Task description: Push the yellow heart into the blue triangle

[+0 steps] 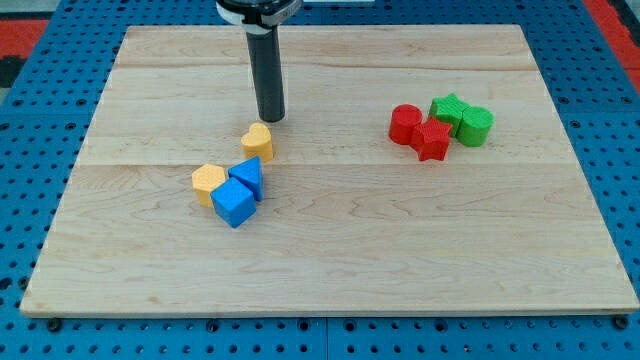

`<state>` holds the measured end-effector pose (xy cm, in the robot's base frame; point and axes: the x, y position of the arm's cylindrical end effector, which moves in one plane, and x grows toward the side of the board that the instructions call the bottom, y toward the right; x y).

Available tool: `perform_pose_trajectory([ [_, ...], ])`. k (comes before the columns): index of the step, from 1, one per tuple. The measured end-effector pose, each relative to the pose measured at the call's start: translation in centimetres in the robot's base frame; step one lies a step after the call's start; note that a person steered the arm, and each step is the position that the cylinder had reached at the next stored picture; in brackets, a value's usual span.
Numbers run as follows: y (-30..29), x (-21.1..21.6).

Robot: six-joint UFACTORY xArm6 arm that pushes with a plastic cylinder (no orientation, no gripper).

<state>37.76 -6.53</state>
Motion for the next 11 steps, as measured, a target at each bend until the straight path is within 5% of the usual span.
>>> perform_pose_trajectory([
  [11, -4.7, 5.8],
])
